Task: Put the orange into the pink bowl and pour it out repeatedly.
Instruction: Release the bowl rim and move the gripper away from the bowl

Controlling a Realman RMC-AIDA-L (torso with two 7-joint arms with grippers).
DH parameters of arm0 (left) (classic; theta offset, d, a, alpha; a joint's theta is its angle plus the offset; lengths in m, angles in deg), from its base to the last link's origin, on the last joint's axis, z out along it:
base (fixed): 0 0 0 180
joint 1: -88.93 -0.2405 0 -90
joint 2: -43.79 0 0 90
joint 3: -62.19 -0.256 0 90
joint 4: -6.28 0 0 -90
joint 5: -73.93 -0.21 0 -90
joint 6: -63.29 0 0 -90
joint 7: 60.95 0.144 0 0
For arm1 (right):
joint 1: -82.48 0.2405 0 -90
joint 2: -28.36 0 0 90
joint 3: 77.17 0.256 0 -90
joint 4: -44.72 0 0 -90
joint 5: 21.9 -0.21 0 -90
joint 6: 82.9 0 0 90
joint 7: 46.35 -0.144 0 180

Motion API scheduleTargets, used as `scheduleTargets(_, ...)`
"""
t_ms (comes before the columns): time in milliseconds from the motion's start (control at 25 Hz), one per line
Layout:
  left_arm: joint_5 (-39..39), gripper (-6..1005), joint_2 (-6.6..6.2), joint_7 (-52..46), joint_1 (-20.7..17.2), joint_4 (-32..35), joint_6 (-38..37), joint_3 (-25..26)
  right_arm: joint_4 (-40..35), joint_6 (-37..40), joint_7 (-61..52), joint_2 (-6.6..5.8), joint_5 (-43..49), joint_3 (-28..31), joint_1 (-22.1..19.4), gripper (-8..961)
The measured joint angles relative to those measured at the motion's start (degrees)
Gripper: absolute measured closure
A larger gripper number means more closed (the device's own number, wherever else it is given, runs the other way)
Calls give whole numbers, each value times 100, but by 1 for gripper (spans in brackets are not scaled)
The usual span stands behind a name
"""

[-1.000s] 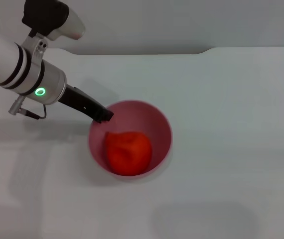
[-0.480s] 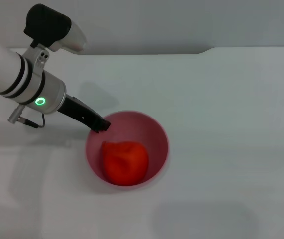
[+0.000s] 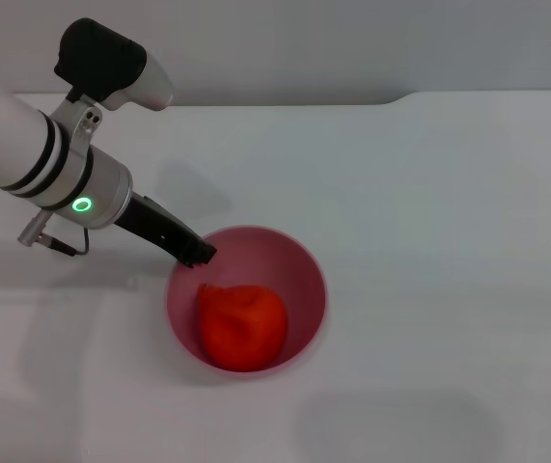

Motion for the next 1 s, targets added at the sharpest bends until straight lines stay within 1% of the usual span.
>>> scheduleTargets(560, 0, 955, 0, -5, 0, 6, -55, -72, 18, 7, -9, -2, 0, 5, -9, 299)
scheduleTargets(880, 1, 873, 7, -45, 0, 59, -50, -237, 151, 45, -19, -7, 0, 54, 14, 299)
scheduleTargets(1000, 0, 749, 9, -67, 0, 113, -47, -219, 161, 45, -19, -9, 0, 55, 15, 299)
